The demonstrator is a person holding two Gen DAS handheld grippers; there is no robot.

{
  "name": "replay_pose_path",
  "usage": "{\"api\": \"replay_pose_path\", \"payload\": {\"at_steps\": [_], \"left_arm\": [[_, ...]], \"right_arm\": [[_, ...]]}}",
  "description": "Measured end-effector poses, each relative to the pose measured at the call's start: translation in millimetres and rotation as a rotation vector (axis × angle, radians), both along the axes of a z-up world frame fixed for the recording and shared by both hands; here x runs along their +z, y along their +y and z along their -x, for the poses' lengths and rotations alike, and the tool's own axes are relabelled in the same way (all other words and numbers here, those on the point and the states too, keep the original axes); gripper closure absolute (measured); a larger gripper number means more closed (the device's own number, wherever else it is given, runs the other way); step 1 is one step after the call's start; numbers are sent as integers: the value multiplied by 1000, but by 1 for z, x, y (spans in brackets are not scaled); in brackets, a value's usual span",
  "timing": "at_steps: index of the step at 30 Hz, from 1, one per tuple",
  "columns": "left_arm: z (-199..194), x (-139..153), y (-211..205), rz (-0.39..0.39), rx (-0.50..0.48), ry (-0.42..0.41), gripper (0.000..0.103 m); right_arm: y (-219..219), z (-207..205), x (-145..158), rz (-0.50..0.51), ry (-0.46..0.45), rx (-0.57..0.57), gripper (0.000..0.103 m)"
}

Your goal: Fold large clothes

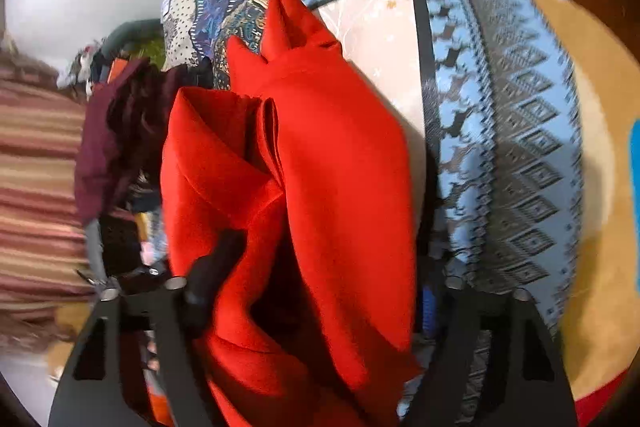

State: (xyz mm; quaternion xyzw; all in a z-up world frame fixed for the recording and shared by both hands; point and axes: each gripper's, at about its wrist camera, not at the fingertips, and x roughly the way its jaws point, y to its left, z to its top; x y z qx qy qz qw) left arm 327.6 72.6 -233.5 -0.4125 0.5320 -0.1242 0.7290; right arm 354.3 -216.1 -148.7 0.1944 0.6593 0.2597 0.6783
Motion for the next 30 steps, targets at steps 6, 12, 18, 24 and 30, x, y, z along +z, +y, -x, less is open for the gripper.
{"api": "replay_pose_path", "payload": {"at_steps": [6, 12, 18, 24, 30], "left_arm": [[1, 30, -1, -108, -18, -48, 50], [7, 84, -5, -230, -80, -156, 68], [25, 162, 15, -283, -87, -321, 70], [43, 247, 74, -296, -26, -471, 70], [49, 315, 141, -402, 49, -584, 70]], "right_arm": [[5, 11, 11, -13, 17, -1, 80], [21, 21, 45, 5, -46, 15, 84], [47, 26, 98, -14, -162, 31, 85], [94, 24, 175, -94, -339, 82, 85], [166, 5, 219, -196, -464, 134, 85]]}}
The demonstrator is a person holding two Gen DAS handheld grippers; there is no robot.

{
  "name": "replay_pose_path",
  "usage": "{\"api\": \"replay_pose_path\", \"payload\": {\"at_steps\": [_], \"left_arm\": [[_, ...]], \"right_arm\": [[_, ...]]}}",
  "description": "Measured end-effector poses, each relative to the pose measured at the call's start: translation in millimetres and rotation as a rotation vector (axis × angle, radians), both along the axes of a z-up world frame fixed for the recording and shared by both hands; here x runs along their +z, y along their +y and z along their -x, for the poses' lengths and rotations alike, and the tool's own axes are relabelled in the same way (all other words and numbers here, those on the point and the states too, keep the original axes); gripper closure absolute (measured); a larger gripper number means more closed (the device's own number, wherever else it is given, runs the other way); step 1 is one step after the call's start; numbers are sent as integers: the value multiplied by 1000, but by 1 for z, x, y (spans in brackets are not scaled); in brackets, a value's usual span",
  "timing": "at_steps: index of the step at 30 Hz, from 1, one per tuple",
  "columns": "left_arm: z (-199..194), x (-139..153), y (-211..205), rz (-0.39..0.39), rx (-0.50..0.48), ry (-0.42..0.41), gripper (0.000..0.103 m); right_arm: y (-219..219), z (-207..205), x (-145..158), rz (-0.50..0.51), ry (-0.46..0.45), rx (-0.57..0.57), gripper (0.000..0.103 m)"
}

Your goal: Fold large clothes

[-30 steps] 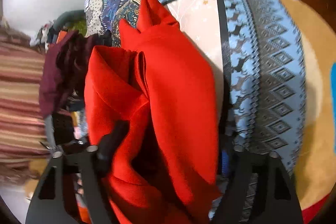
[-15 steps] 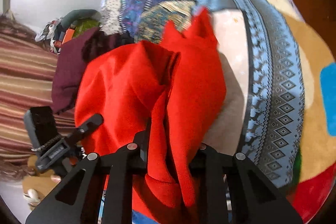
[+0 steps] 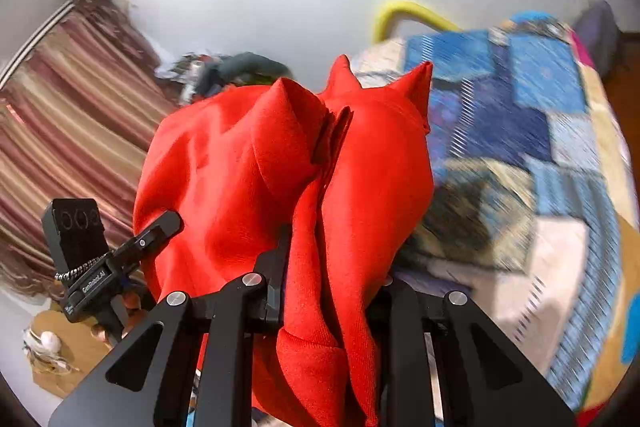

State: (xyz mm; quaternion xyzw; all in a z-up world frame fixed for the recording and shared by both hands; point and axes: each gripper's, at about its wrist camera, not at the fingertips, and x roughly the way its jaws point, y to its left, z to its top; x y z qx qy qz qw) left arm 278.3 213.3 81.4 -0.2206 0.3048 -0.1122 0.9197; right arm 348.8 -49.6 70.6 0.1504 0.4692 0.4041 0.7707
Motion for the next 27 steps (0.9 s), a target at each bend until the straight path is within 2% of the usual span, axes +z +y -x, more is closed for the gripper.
{"api": "replay_pose_path", "payload": {"at_steps": [4, 8, 10, 13, 15, 16, 17, 18, 20, 22, 23, 26, 27], "left_arm": [[-11, 20, 57, -33, 56, -19, 69], [-37, 9, 111, -77, 75, 22, 67], [-55, -10, 137, -93, 74, 59, 65], [-76, -51, 161, -119, 102, 153, 62], [-99, -98, 186, -101, 156, 277, 61], [-104, -112, 194, -86, 169, 303, 55], [-107, -130, 206, -48, 182, 317, 45], [-107, -139, 214, -28, 204, 314, 39], [-107, -145, 222, -13, 246, 305, 18], [-103, -147, 218, -16, 273, 302, 16], [-99, -144, 212, -31, 268, 292, 16], [-87, -133, 194, -110, 286, 268, 15], [-78, -127, 184, -149, 289, 253, 15]], "right_arm": [[56, -14, 2, -40, -39, 37, 85], [98, -28, -15, -41, -60, 58, 85], [123, -39, -35, -14, -56, 61, 85], [153, -58, -82, 51, -13, 68, 85], [164, -68, -120, 101, 30, 48, 84], [169, -73, -144, 141, 51, 31, 83], [169, -74, -156, 153, 56, 25, 82], [168, -76, -163, 144, 55, 26, 79], [161, -76, -167, 130, 27, 24, 72], [155, -73, -158, 178, -15, 7, 58], [153, -69, -151, 213, -45, -1, 57], [150, -56, -135, 275, -108, -13, 45], [147, -51, -131, 286, -120, -11, 37]]}}
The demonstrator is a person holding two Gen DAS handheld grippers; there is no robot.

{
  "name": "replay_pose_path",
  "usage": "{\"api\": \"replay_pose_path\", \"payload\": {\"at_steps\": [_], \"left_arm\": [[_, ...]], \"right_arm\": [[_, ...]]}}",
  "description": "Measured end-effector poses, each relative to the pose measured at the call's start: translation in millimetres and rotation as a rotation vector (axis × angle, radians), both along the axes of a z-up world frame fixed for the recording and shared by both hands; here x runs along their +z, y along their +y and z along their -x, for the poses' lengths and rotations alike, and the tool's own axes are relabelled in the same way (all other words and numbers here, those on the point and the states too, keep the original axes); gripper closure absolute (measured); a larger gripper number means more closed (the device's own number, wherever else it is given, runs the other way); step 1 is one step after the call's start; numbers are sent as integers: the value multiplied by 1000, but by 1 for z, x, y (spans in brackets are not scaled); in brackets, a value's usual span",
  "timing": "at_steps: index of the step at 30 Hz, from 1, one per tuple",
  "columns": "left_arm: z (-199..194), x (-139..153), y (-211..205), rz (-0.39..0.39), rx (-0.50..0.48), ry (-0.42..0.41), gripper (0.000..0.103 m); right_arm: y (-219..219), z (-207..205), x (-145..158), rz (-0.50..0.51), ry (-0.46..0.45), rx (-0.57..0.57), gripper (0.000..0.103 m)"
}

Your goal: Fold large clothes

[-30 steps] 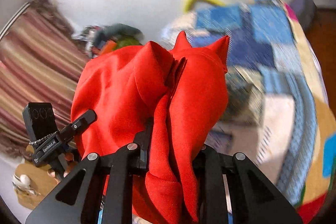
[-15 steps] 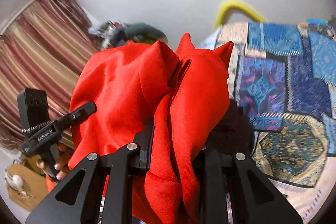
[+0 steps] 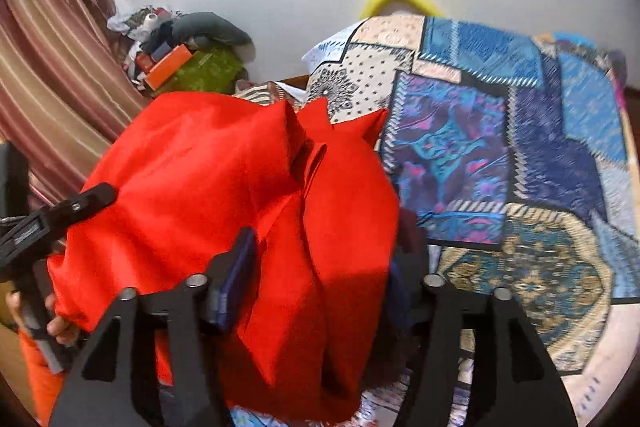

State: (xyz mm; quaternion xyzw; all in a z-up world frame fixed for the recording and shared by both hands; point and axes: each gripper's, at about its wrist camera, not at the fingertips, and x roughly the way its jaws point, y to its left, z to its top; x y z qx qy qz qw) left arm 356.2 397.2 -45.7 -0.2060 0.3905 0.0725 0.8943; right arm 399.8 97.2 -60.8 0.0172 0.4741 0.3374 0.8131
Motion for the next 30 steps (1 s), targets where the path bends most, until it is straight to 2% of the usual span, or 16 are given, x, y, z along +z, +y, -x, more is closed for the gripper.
{"api": "replay_pose_path", "payload": {"at_steps": [1, 3, 5, 10, 15, 18, 22, 25, 30], "left_arm": [[8, 6, -8, -22, -8, -9, 14], [23, 13, -21, -64, -22, -20, 11], [41, 17, -36, -122, -3, -20, 2], [67, 10, -55, -278, 33, -7, 1], [88, 9, -58, -273, 71, 5, 1], [106, 23, -70, -289, 66, -5, 1], [131, 48, -93, -337, 48, -50, 1], [161, 73, -116, -340, 20, -122, 1], [223, 120, -156, -347, 27, -304, 1]], "right_arm": [[-1, 5, 4, 4, -5, 6, 33], [-1, 11, 6, 24, -11, 5, 32], [-2, 20, 4, 73, -27, 17, 28], [-14, 42, -7, 113, -39, 29, 25], [-29, 65, 4, 113, -48, 28, 25], [-38, 80, 23, 91, -83, 29, 25], [-53, 111, 64, 39, -178, 48, 25], [-66, 142, 97, -1, -283, 57, 25], [-92, 194, 141, -98, -425, 37, 24]]}}
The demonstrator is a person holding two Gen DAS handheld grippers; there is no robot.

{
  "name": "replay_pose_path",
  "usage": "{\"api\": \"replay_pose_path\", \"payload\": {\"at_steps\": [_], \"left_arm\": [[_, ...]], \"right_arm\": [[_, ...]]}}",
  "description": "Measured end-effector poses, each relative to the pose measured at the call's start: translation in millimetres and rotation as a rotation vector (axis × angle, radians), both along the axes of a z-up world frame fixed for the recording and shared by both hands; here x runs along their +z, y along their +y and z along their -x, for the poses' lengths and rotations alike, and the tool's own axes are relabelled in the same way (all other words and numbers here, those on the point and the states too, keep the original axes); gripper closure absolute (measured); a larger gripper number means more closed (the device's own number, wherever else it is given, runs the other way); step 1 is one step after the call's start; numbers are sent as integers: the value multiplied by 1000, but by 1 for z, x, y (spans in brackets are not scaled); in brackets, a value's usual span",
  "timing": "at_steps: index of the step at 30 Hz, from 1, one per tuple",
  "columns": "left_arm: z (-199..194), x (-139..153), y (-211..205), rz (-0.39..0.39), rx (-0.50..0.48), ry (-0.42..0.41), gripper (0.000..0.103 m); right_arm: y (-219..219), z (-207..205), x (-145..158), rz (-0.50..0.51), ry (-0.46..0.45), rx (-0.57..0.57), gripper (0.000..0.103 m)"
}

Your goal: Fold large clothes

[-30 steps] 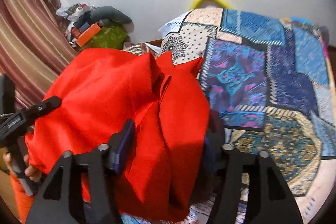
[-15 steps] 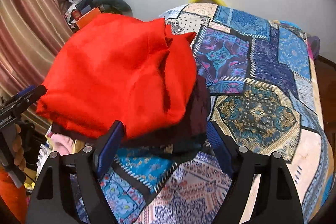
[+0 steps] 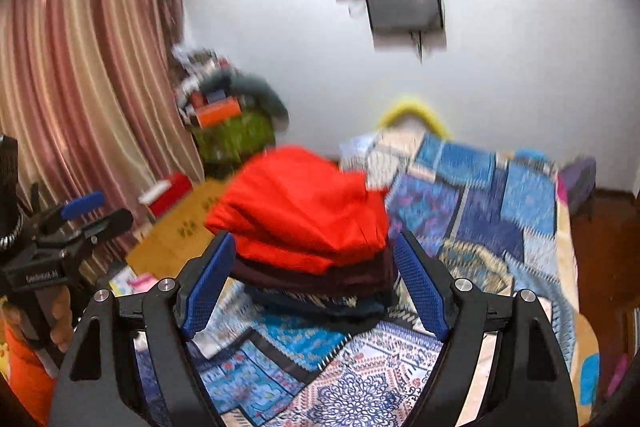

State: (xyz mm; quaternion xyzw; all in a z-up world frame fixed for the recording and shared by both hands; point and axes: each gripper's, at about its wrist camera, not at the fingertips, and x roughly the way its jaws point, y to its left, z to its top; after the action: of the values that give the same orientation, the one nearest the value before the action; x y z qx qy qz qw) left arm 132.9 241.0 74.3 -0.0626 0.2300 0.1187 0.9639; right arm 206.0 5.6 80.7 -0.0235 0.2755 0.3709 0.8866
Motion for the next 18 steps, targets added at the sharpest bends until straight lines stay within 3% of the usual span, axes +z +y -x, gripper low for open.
{"api": "replay_pose_path", "payload": {"at_steps": [9, 14, 18], "left_arm": [[108, 44, -61, -74, 27, -311, 1], [143, 43, -87, -93, 51, -395, 1], [158, 36, -100, -112, 87, -419, 1]], "right_arm": [[-54, 96, 53, -186, -239, -54, 24], [-65, 128, 57, -205, -329, -95, 23], [-62, 140, 54, -191, -368, -100, 11]]}}
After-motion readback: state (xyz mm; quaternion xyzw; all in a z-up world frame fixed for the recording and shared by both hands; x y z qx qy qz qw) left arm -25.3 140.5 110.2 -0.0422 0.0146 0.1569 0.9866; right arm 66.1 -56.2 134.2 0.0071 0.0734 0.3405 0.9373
